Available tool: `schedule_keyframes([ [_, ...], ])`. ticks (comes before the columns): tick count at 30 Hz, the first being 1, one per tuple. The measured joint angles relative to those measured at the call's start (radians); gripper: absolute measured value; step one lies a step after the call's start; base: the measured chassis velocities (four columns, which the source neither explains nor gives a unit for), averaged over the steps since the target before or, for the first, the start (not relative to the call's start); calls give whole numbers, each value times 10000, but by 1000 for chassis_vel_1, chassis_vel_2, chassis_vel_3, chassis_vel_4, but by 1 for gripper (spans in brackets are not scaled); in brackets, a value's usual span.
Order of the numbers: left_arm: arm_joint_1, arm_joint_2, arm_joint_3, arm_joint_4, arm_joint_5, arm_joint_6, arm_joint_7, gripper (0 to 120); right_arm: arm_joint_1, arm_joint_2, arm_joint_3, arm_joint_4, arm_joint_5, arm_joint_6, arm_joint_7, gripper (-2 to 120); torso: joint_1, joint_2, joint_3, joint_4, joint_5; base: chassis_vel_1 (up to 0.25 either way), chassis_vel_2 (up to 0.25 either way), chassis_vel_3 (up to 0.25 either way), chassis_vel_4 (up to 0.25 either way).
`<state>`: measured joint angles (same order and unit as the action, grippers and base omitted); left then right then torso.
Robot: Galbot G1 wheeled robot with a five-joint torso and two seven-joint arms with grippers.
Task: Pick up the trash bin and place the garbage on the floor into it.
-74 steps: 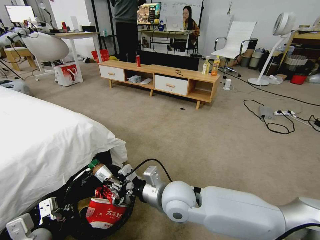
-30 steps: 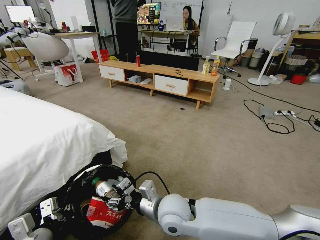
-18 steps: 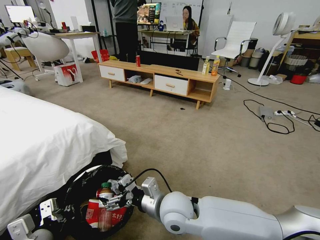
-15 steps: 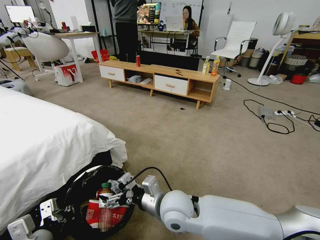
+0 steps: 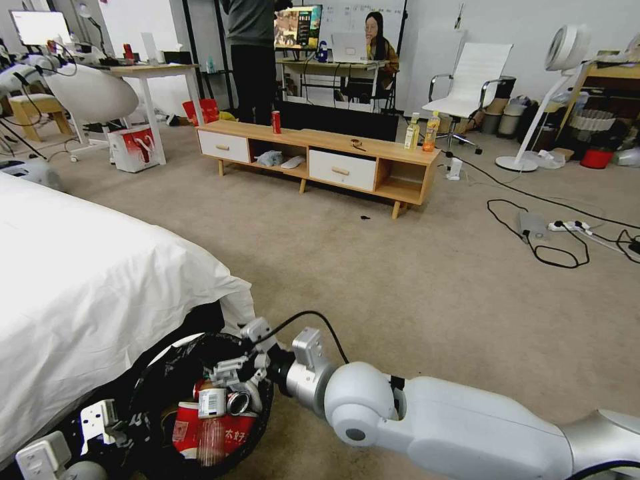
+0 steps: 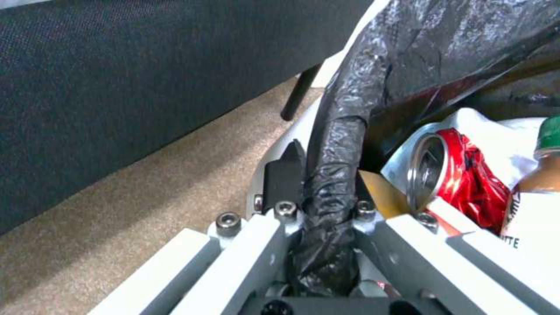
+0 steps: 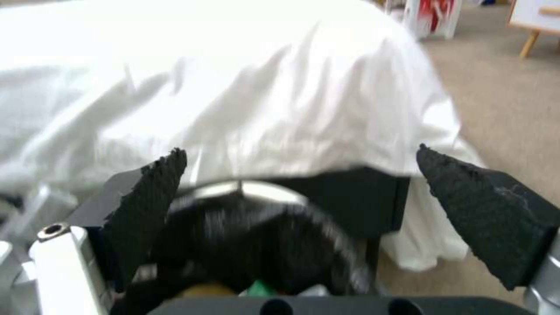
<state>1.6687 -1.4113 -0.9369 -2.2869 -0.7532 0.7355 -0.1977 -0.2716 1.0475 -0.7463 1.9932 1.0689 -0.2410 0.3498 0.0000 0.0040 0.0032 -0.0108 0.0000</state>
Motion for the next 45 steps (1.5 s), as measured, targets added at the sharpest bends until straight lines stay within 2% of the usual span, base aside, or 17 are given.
schedule_keyframes([
  [8,-37,24,-12,76,8,-1,0,1,14,86,887,368,228,111,-92,100,0,0,0,1,-2,0,0,0,0],
  [13,-49,38,-28,101,9,0,-4,1,-99,-292,1424,921,412,122,-89,100,1,0,0,3,-1,0,0,0,0],
  [15,-28,92,-48,103,0,-1,-5,1,-641,-888,2377,1396,406,263,-231,100,0,0,0,1,1,0,0,0,0],
  [17,-21,110,-50,102,-4,0,-5,1,-863,-1090,2742,1523,397,336,-289,100,1,0,0,-1,1,0,0,0,0],
  [24,193,54,-98,-29,46,0,102,1,-2611,-2223,5372,1952,-82,1535,-622,100,0,0,0,-1,2,0,0,0,0],
  [28,357,-75,-184,-167,157,-1,223,1,-3220,-2456,6416,1922,-405,2064,-623,100,0,0,-1,-4,2,0,0,0,0],
  [30,563,-254,-297,-363,275,0,290,1,-3694,-2527,7372,1810,-610,2691,-516,100,0,0,0,5,2,0,0,0,0],
  [32,617,-304,-331,-437,294,0,295,1,-3931,-2515,7814,1799,-702,2933,-371,100,1,0,0,6,2,0,0,0,0],
  [34,670,-367,-348,-538,350,0,307,1,-4496,-2450,8742,1833,-998,3262,-74,99,0,0,0,1,0,0,0,0,0],
  [38,714,-422,-326,-617,417,0,345,1,-5317,-2337,9595,1965,-1699,3549,286,99,0,0,0,-1,2,0,0,0,0],
  [40,741,-447,-296,-678,487,0,370,1,-6470,-2271,10557,2262,-2780,3621,434,97,0,0,0,2,2,0,0,0,0],
  [44,736,-449,-263,-714,545,0,411,1,-7497,-2170,11395,2604,-3648,3552,517,97,0,0,-1,-3,1,0,0,0,0],
  [45,731,-452,-221,-714,639,-1,467,1,-8434,-2016,11966,2835,-4352,3507,517,97,0,0,-1,-1,0,0,0,0,0],
])
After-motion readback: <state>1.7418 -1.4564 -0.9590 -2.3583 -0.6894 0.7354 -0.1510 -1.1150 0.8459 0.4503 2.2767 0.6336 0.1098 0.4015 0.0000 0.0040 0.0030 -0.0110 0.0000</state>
